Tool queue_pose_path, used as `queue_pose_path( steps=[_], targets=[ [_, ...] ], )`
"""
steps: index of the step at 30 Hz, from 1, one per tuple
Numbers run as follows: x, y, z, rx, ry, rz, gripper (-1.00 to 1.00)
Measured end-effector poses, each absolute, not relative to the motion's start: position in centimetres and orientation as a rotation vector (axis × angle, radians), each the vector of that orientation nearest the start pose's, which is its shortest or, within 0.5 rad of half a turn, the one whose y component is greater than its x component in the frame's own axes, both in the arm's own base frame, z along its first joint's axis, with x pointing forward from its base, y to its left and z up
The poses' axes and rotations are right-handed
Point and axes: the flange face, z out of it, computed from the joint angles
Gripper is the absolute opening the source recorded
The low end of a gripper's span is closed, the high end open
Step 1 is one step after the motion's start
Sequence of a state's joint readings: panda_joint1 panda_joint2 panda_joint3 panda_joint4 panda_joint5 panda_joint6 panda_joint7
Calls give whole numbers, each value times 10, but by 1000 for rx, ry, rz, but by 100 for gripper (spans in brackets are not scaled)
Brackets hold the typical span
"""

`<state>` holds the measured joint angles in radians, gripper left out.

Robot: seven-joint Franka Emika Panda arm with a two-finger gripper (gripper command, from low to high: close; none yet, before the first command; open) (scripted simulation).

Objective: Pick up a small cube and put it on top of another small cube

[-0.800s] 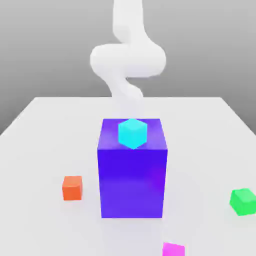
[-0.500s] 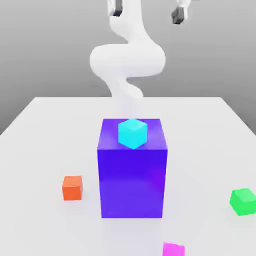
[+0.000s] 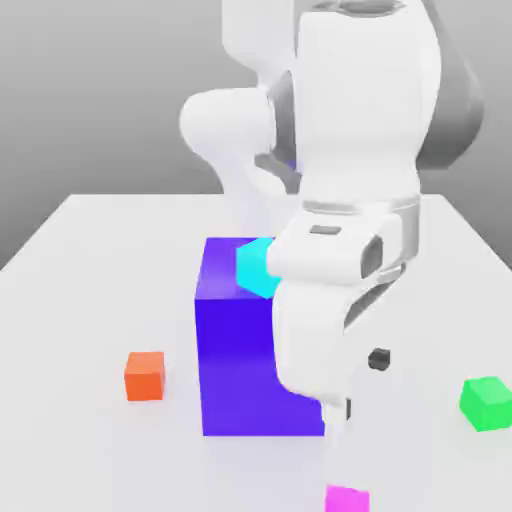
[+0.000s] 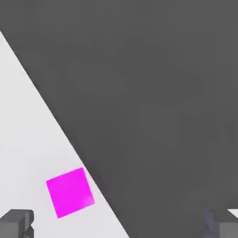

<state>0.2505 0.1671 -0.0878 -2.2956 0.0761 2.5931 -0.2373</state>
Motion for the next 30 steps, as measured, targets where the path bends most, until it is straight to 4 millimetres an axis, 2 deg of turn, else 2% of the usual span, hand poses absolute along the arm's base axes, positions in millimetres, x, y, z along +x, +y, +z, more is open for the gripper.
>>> queue_pose_path(
  steps=[5, 9, 10, 16, 18, 21, 22, 25, 28, 30],
  targets=[
    [523, 96, 200, -3027, -833, -27, 0],
    [521, 97, 141, -3017, -875, -2, 0],
    [521, 97, 132, -3017, -877, -1, -100],
    [520, 97, 127, -3016, -877, 3, -100],
    [521, 97, 141, -3016, -879, 2, -100],
    [520, 98, 180, -3016, -880, 3, -100],
    [514, 113, 190, -2993, -940, 3, -100],
    [473, 189, 210, -2855, -1273, 6, -100],
    [415, 262, 228, -2667, -1632, 7, -100],
    [371, 301, 235, -2524, -1859, 5, -100]
  ],
)
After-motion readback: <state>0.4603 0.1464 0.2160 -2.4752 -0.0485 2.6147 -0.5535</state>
